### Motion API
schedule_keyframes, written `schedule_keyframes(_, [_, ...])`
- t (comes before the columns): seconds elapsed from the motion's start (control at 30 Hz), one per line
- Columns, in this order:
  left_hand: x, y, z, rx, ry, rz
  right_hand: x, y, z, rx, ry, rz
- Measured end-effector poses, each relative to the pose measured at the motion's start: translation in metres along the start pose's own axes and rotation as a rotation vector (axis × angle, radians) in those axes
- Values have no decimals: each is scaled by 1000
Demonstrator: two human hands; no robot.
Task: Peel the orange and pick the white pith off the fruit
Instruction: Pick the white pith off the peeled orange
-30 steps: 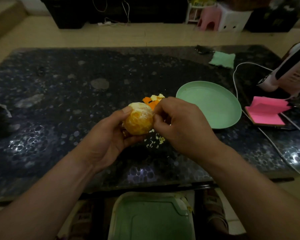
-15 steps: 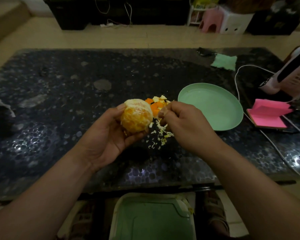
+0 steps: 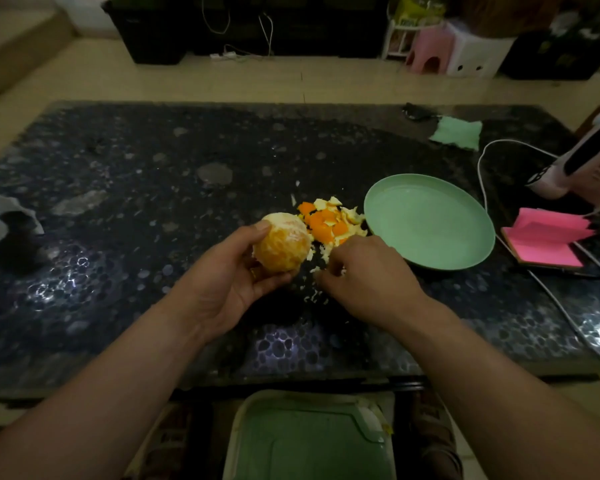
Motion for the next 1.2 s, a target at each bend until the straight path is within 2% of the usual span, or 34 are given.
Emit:
schedule_keyframes(0.13, [-3, 2, -2, -3, 5, -24, 1, -6, 2, -63, 17, 5])
schedule_keyframes(0.23, [-5, 3, -3, -46, 15, -33, 4, -21, 4, -163, 8, 95])
schedule_keyframes(0.37, [-5, 4, -3, -113, 42, -55, 7, -36, 3, -492, -21, 146])
schedule_keyframes(0.47, [-6, 6, -3, -160, 71, -61, 12, -41, -6, -572, -63, 124])
schedule_keyframes(0.8, [-3, 10, 9, -342, 243, 43, 17, -43, -6, -538, -27, 161])
schedule_keyframes(1.2, [8, 11, 20, -573, 394, 126, 21, -44, -21, -381, -91, 191])
Point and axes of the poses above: each hand's wrist, its own x-axis away from the middle knuckle, its own y-axis out of the palm, z = x × y, the point moved 9 cm from there along -x, towards the middle knuckle, and after that the axes turned 6 degrees about -x, right-handed, at the moved point
